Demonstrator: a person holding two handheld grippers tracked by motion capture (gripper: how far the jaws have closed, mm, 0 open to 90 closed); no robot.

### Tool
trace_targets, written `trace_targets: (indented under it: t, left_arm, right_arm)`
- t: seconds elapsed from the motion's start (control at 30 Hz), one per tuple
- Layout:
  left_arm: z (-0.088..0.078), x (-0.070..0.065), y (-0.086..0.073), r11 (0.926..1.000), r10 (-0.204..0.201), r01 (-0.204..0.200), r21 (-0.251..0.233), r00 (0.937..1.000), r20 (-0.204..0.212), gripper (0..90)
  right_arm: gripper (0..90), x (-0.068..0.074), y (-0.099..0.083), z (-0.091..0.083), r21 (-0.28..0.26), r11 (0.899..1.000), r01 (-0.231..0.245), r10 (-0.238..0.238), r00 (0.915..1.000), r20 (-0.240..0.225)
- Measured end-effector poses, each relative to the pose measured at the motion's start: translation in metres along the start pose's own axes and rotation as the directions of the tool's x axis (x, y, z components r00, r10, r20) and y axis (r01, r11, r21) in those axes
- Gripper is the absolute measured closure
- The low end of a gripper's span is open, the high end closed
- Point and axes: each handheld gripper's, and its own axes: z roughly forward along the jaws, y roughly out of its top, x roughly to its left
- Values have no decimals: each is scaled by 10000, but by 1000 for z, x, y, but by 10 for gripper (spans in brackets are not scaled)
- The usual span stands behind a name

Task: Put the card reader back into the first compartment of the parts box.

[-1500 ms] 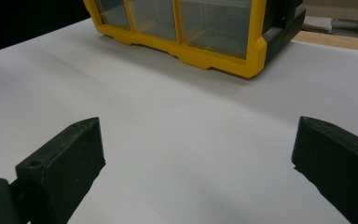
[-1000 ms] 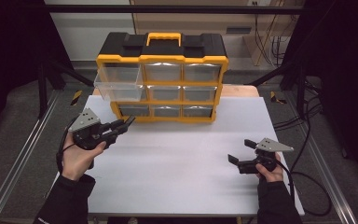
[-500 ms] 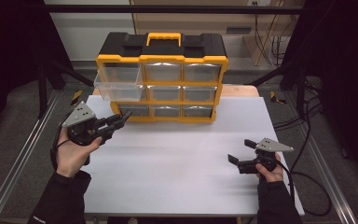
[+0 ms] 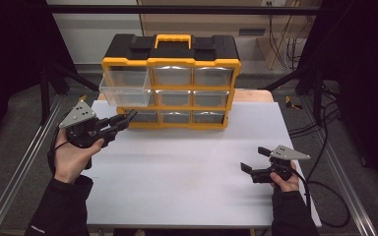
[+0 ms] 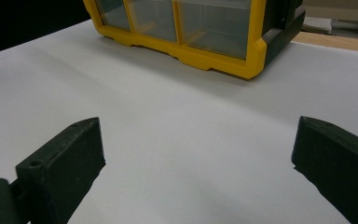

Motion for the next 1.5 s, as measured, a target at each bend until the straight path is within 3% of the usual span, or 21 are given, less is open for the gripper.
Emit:
trace_targets:
  t: [1.0,1.5]
  left_arm:
    - [-13,0,32,9986,411,-418,-309,9989,-230,729]
    - [-15,4,44,9983,429,-442,-385,9986,-323,729]
  right_arm:
    - [26,0,0,0,-15,10000,-1,1,10000,14]
    - [26,0,0,0,-6,10000,-2,2,10000,13]
